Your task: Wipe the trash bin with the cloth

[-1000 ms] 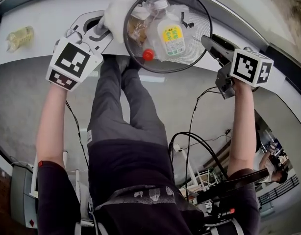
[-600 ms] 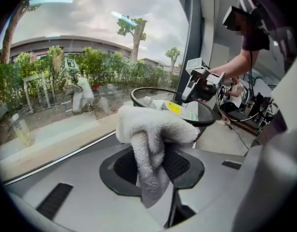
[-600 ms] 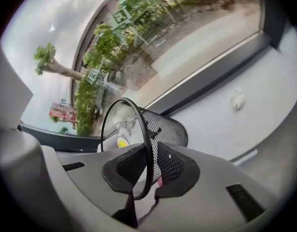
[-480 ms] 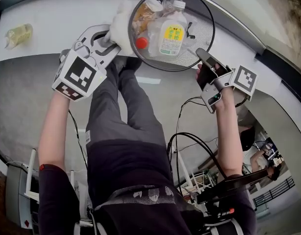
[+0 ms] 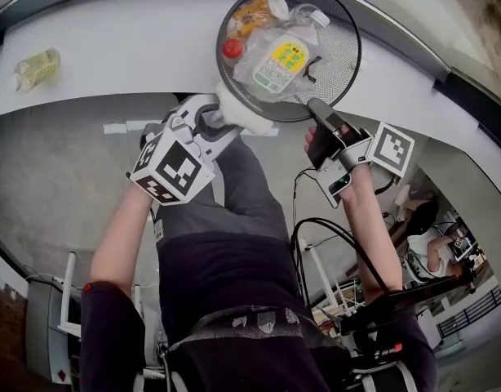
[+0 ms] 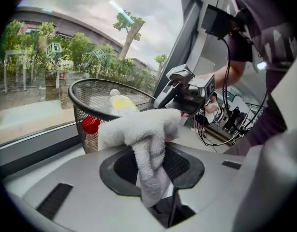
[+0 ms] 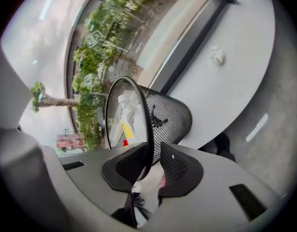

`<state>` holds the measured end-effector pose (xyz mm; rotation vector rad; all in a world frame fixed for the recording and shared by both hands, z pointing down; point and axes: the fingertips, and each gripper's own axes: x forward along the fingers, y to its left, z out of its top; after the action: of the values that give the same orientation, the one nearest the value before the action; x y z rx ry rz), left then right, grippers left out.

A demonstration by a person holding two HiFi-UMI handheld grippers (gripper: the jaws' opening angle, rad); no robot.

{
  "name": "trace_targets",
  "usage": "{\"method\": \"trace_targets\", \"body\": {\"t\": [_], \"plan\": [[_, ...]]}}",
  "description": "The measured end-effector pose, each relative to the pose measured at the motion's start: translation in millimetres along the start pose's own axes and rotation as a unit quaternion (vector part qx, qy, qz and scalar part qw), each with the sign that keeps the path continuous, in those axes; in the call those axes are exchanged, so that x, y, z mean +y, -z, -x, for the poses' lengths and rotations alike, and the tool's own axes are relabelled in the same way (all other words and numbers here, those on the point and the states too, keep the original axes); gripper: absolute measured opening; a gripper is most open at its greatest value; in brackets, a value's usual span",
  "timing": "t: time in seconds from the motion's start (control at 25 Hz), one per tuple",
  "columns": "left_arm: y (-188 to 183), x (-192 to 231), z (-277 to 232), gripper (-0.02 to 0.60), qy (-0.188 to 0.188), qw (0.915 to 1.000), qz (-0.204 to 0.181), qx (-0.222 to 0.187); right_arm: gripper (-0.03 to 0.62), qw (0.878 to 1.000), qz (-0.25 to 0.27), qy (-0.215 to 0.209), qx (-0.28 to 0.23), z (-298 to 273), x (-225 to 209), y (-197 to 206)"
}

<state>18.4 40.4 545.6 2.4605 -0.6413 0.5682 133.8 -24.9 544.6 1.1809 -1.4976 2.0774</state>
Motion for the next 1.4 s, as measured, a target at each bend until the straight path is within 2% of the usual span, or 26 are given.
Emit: {"method": "trace_targets", "body": {"t": [0.08,0.16,0.2,0.28,0.4,0.48,0.56,0.64,0.68,0.72,0.76,0.84,1.0,1.08,1.16,1.4], "plan": [[-0.6,-0.6,-1.9,0.107,0.003,0.9999,-0.006,0.008,0.086,0.996,0.081,0.032,-0.008,0.8,-0.2,-2.0],[0.1,6.5,2.7,0.107,-0.004,0.9999,-0.008,0.014,0.143,0.988,0.147,0.056,-0.010,0.6,2.8,-0.9],[0.5,11.8,6.7,0.107,-0.011,0.9998,-0.007,0.015,0.175,0.983,0.173,0.052,-0.009,1.2,6.4,-1.7],[1.3,21.9,15.5,0.107,-0.023,0.9995,-0.010,0.018,0.184,0.974,0.226,0.033,-0.011,8.2,14.3,-14.3],[0.1,42.3,28.4,0.107,-0.042,0.9986,-0.025,0.019,0.184,0.947,0.320,0.010,-0.037,17.1,39.0,-57.3],[-4.4,60.3,37.5,0.107,-0.060,0.9977,-0.025,0.016,0.184,0.928,0.366,0.045,-0.044,16.7,49.0,-85.7],[-11.0,75.0,44.8,0.107,-0.082,0.9962,-0.024,0.014,0.183,0.909,0.407,0.084,-0.022,6.8,51.7,-102.4],[-18.4,84.9,50.3,0.107,-0.103,0.9943,-0.026,0.010,0.176,0.898,0.427,0.107,0.007,-4.7,47.0,-105.6],[-22.0,88.0,51.7,0.107,-0.109,0.9937,-0.026,0.006,0.133,0.900,0.421,0.113,0.015,-7.0,42.2,-103.7],[-25.1,89.6,51.5,0.107,-0.109,0.9937,-0.025,-0.002,0.090,0.910,0.399,0.115,0.014,-6.0,36.3,-100.6],[-27.1,90.2,50.4,0.107,-0.106,0.9941,-0.021,-0.009,0.043,0.926,0.361,0.115,0.003,-2.8,29.7,-98.1],[-27.3,91.7,49.8,0.107,-0.108,0.9939,-0.013,-0.019,0.040,0.957,0.267,0.112,-0.024,0.7,18.3,-97.2],[-28.7,85.8,39.8,0.107,-0.109,0.9937,0.003,-0.024,0.043,0.985,0.147,0.086,-0.024,0.8,6.4,-90.2],[-28.5,78.6,30.4,0.107,-0.098,0.9948,0.014,-0.026,0.049,0.994,0.079,0.077,-0.021,7.2,-5.0,-72.6],[-24.4,72.9,25.9,0.107,-0.089,0.9955,0.022,-0.022,0.049,0.997,0.035,0.069,-0.020,10.3,-12.4,-52.0],[-6.9,49.8,18.2,0.107,-0.067,0.9974,0.027,0.007,0.051,0.998,-0.029,0.055,-0.029,-1.9,-5.6,-9.6]]}}
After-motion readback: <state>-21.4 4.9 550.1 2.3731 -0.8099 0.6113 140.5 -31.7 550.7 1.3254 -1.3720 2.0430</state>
